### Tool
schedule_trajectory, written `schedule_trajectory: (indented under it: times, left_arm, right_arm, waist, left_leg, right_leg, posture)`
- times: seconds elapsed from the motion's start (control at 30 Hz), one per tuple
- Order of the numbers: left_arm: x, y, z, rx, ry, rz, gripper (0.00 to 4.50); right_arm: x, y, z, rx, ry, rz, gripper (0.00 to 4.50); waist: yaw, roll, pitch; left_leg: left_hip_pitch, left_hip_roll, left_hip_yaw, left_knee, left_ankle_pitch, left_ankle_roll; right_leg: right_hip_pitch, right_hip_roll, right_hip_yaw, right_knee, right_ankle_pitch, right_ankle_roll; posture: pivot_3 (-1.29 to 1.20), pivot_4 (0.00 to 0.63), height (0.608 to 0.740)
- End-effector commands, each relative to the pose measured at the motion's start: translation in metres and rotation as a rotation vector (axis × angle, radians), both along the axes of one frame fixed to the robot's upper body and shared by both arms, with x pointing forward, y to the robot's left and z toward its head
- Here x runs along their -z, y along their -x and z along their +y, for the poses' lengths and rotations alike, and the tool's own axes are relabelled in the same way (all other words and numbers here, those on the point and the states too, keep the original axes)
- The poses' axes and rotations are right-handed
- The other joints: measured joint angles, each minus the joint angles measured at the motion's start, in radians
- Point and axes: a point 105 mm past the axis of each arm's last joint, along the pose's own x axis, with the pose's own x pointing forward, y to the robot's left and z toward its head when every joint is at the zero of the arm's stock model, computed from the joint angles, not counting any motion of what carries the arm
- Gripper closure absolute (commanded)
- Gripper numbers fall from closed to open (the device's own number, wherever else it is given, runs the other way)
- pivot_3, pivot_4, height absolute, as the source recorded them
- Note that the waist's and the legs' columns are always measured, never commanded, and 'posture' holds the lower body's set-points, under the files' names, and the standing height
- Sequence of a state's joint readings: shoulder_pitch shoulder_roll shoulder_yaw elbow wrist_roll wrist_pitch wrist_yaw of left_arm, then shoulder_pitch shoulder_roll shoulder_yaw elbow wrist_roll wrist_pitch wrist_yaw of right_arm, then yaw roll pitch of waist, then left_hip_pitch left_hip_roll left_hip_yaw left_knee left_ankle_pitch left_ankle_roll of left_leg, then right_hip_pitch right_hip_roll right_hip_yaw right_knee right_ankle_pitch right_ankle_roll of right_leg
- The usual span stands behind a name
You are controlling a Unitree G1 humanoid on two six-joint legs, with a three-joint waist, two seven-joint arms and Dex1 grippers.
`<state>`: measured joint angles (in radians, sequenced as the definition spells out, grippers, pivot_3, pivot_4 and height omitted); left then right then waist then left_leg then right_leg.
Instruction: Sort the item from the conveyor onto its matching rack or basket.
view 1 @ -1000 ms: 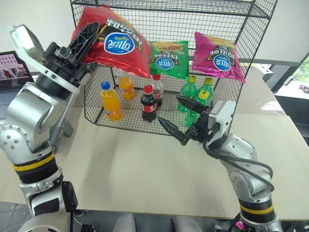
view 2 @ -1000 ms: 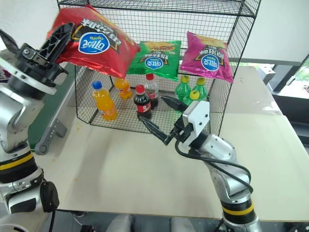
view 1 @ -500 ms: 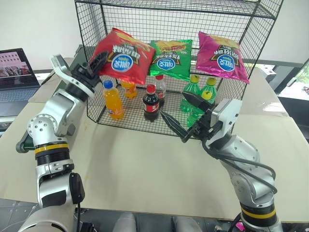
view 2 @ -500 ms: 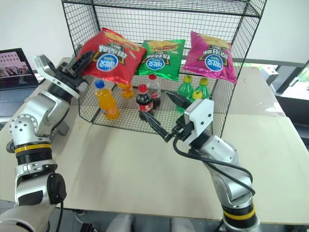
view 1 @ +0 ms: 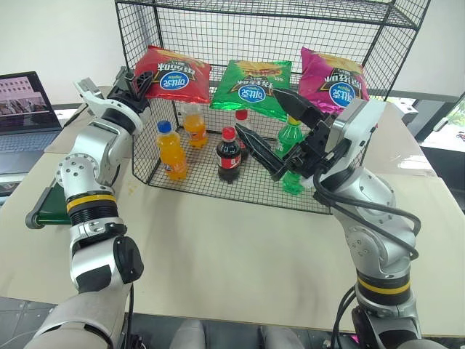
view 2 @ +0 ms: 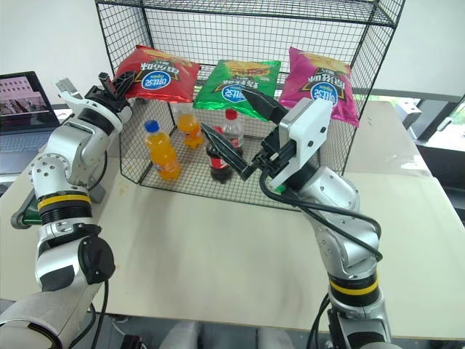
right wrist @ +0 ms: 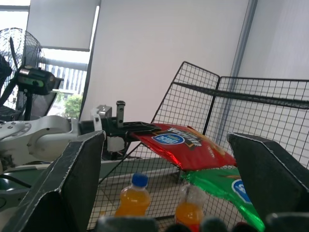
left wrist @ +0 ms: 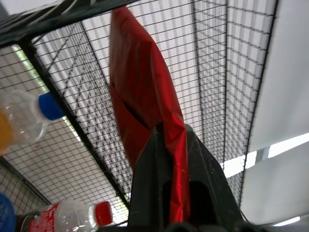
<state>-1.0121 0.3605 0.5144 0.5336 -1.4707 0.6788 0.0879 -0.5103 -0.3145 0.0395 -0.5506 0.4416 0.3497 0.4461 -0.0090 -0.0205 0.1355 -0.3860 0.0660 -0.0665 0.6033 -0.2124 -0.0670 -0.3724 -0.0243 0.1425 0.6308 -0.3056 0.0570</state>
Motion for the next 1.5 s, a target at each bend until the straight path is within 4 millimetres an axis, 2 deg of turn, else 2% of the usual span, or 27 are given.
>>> schedule_trajectory:
  times: [0.03, 0.27, 0.5, 0.53, 0.57, 0.67, 0.83, 0.87, 0.97, 1.03, 1.17, 1.3, 1.4, 1.5]
  left_arm:
    - [-0.025, 0.000, -0.011, 0.023, -0.025, -0.063, 4.47]
    - [-0.036, -0.015, -0.004, -0.042, -0.006, -0.036, 4.47]
    - [-0.033, -0.020, 0.007, -0.084, 0.003, -0.017, 4.47]
    - [-0.033, -0.019, 0.008, -0.083, 0.003, -0.019, 3.91]
    - [-0.033, -0.019, 0.008, -0.082, 0.003, -0.021, 3.67]
    - [-0.036, -0.016, 0.011, -0.074, 0.010, -0.032, 2.41]
    - [-0.031, 0.003, 0.024, -0.080, -0.009, -0.049, 0.43]
    - [-0.027, 0.008, 0.030, -0.098, -0.007, -0.039, 0.12]
    - [-0.016, 0.027, 0.043, -0.139, -0.034, -0.022, 0.12]
    - [-0.006, 0.044, 0.043, -0.142, -0.106, -0.013, 0.12]
    - [0.026, 0.082, 0.028, -0.099, -0.414, -0.015, 0.12]
    - [0.063, 0.115, 0.019, -0.098, -0.663, 0.031, 0.12]
    - [0.116, 0.123, 0.026, -0.196, -0.983, 0.159, 0.12]
    - [0.144, 0.126, 0.028, -0.227, -1.215, 0.163, 0.12]
  right_arm:
    - [-0.004, 0.007, 0.000, 0.006, -0.016, -0.031, 0.00]
    - [-0.001, 0.007, -0.001, 0.021, -0.009, -0.029, 0.00]
    - [0.000, 0.008, -0.001, 0.030, -0.008, -0.023, 0.00]
    - [0.001, 0.007, -0.002, 0.031, -0.009, -0.021, 0.00]
    - [0.001, 0.007, -0.002, 0.032, -0.010, -0.019, 0.00]
    - [0.003, 0.008, -0.001, 0.030, -0.009, -0.013, 0.00]
    - [0.008, 0.008, -0.002, 0.031, -0.002, 0.001, 0.00]
    - [0.010, 0.008, -0.003, 0.033, -0.001, 0.007, 0.00]
    - [0.017, 0.008, -0.004, 0.036, 0.014, 0.022, 0.00]
    - [0.026, 0.008, -0.006, 0.038, 0.036, 0.045, 0.00]
    - [0.059, 0.004, -0.015, 0.093, 0.109, 0.143, 0.00]
    - [0.087, -0.004, -0.036, 0.239, 0.141, 0.216, 0.00]
    - [0.106, -0.010, -0.052, 0.343, 0.118, 0.288, 0.00]
    - [0.119, -0.012, -0.060, 0.400, 0.092, 0.326, 0.00]
  waist:
    - [-0.002, 0.000, 0.000]
    - [-0.006, 0.000, 0.000]
    - [-0.007, 0.000, 0.000]
    - [-0.007, 0.000, 0.000]
    - [-0.007, 0.000, 0.000]
    - [-0.007, 0.000, 0.000]
    - [-0.007, 0.000, 0.000]
    - [-0.008, 0.000, 0.000]
    - [-0.013, 0.000, 0.000]
    - [-0.012, 0.000, 0.000]
    - [-0.007, 0.000, 0.000]
    - [-0.005, 0.000, 0.000]
    - [-0.008, 0.000, 0.000]
    - [-0.010, 0.001, 0.001]
  left_leg:
    - [0.000, 0.000, 0.000, 0.000, 0.000, 0.000]
    - [0.000, 0.000, -0.001, 0.000, 0.000, 0.000]
    - [0.000, 0.000, -0.001, 0.000, 0.000, 0.000]
    - [0.000, 0.000, -0.001, 0.000, 0.000, 0.000]
    - [0.000, 0.000, -0.001, 0.000, 0.000, 0.000]
    - [0.000, 0.000, -0.001, 0.000, 0.000, 0.000]
    - [0.000, 0.000, -0.001, 0.000, 0.000, 0.000]
    - [0.000, 0.000, -0.001, 0.000, 0.000, 0.000]
    - [0.001, 0.001, -0.001, -0.001, 0.000, 0.000]
    - [0.002, 0.001, -0.001, -0.001, 0.000, -0.001]
    - [0.001, 0.000, -0.002, 0.001, 0.000, -0.001]
    - [0.001, -0.001, -0.002, 0.002, 0.000, -0.001]
    - [0.003, 0.000, -0.002, 0.001, 0.001, -0.003]
    - [0.005, -0.001, 0.000, -0.001, 0.002, -0.004]
  right_leg:
    - [0.000, 0.000, 0.000, 0.000, 0.000, 0.000]
    - [0.000, 0.000, 0.000, 0.000, 0.000, 0.000]
    - [0.000, 0.000, -0.001, 0.000, 0.000, 0.000]
    - [0.000, 0.000, -0.001, 0.000, 0.000, 0.000]
    - [0.000, 0.000, -0.001, 0.000, 0.000, 0.000]
    - [0.000, 0.000, -0.001, 0.001, 0.000, 0.000]
    - [0.000, 0.000, -0.001, 0.001, 0.000, 0.000]
    - [0.000, 0.000, -0.001, 0.001, 0.000, 0.000]
    - [0.000, 0.000, -0.001, 0.003, 0.000, 0.000]
    - [0.000, 0.000, 0.000, 0.004, 0.000, 0.000]
    - [0.000, 0.000, -0.001, 0.007, 0.000, 0.000]
    - [0.000, -0.001, -0.001, 0.006, 0.000, 0.000]
    - [0.000, -0.001, 0.000, 0.006, 0.000, 0.000]
    - [0.001, -0.001, 0.001, 0.006, -0.001, -0.002]
  posture:
    - [0.00, 0.150, 0.740]
    - [0.00, 0.150, 0.740]
    - [0.00, 0.150, 0.740]
    - [0.00, 0.150, 0.740]
    - [0.00, 0.150, 0.740]
    - [0.00, 0.150, 0.740]
    - [0.00, 0.150, 0.740]
    - [0.00, 0.150, 0.740]
    - [0.00, 0.150, 0.740]
    - [0.00, 0.150, 0.740]
    - [0.00, 0.150, 0.740]
    - [0.00, 0.150, 0.740]
    - [0.00, 0.150, 0.740]
    - [0.00, 0.150, 0.740]
